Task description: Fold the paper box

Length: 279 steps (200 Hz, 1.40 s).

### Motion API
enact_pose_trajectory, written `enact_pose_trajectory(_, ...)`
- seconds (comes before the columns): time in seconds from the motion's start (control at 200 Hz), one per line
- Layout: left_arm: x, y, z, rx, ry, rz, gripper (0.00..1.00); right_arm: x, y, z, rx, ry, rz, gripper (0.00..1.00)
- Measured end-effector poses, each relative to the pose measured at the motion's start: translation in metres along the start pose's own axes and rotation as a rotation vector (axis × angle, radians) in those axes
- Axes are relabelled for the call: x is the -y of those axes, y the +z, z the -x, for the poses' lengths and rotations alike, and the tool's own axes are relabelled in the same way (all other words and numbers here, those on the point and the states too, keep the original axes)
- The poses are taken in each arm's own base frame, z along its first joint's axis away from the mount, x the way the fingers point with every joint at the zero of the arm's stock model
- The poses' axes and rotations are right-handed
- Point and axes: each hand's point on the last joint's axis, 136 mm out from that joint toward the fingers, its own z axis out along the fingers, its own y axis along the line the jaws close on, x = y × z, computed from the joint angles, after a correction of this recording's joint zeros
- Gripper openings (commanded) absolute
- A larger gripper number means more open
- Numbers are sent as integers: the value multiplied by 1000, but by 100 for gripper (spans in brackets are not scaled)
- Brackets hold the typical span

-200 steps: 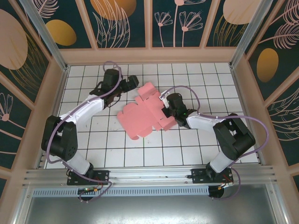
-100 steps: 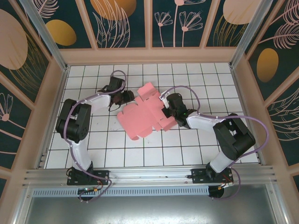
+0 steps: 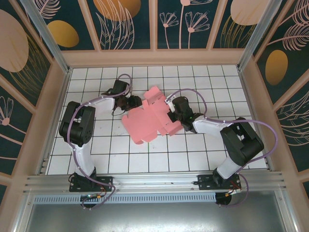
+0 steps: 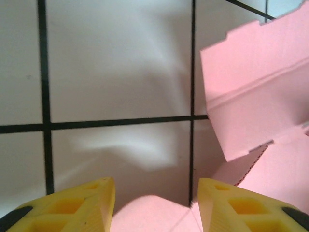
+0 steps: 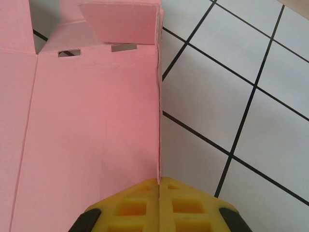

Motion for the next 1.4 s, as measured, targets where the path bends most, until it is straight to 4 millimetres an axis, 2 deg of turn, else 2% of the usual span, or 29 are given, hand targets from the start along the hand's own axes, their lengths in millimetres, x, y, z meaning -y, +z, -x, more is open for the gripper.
enact_pose_trajectory(0.155,8,-3,-6,-13,7,-48,43,0,0,-2,-10,-2,1,0)
enact_pose_trajectory(0.265,11,-2,-9,-24,13,-54,43,-1,2,-4,-18,-3,2,0)
enact_pose_trajectory(0.32,13,0,-13,-32,19,-54,48,-1,3,-5,-22,-4,2,0)
enact_pose_trajectory(0.39,18,2,-20,-46,42,-52,60,-2,4,-6,-26,-5,3,0)
enact_pose_trajectory(0.43,21,4,-23,-50,52,-49,62,-2,5,-7,-28,-5,3,0)
enact_pose_trajectory(0.531,25,6,-28,-53,63,-38,55,-3,6,-7,-29,-6,9,0)
enact_pose_trajectory(0.596,25,8,-29,-47,64,-25,55,-4,6,-6,-27,-6,13,0)
enact_pose_trajectory(0.776,20,2,-18,1,35,-13,66,-4,6,-6,-26,-6,13,0)
enact_pose_trajectory(0.866,24,-6,-8,35,37,-31,71,-4,6,-6,-26,-6,13,0)
enact_pose_trajectory(1.021,30,-7,1,65,47,-57,72,-4,6,-6,-26,-6,13,0)
enact_pose_trajectory(1.116,32,0,6,60,48,-65,74,-4,6,-6,-26,-6,13,0)
enact_pose_trajectory(1.196,33,7,9,50,48,-71,73,-4,6,-6,-26,-6,13,0)
enact_pose_trajectory(1.396,39,9,4,22,46,-107,54,-4,6,-6,-27,-6,13,0)
